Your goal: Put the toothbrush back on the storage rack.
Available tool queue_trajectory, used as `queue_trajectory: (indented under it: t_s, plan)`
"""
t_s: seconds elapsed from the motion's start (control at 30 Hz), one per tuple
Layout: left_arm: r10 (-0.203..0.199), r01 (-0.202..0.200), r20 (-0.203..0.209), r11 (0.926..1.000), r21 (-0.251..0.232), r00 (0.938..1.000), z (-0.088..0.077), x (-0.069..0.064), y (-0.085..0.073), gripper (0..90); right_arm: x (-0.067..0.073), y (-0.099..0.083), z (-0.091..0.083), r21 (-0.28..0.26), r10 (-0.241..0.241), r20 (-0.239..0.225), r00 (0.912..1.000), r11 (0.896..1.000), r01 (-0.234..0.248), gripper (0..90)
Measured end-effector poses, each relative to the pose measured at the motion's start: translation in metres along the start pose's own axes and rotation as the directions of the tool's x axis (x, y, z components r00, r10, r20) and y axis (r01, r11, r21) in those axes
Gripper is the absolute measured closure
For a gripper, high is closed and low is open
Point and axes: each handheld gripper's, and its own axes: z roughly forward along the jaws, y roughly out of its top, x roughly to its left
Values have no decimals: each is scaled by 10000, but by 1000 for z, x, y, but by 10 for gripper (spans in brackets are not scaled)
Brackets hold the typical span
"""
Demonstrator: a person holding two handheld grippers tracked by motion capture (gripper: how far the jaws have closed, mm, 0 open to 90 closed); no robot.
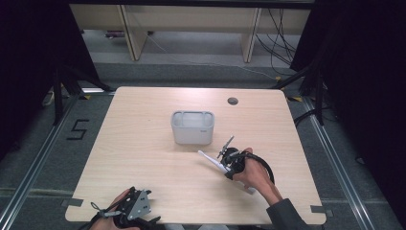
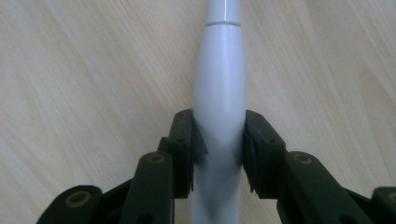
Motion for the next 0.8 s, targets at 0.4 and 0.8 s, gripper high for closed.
queue_trajectory:
  t_s: [0.4,0.8]
  plan:
    - [-8,8,46,10000,-17,10000,0,0,0,154,-1,-19,-31,-2417,247,433,9988,9703,-135,667]
    - [-4,4,32,10000,-51,10000,0,0,0,153,-7,-19,-49,-4302,508,593,9969,9025,-204,666]
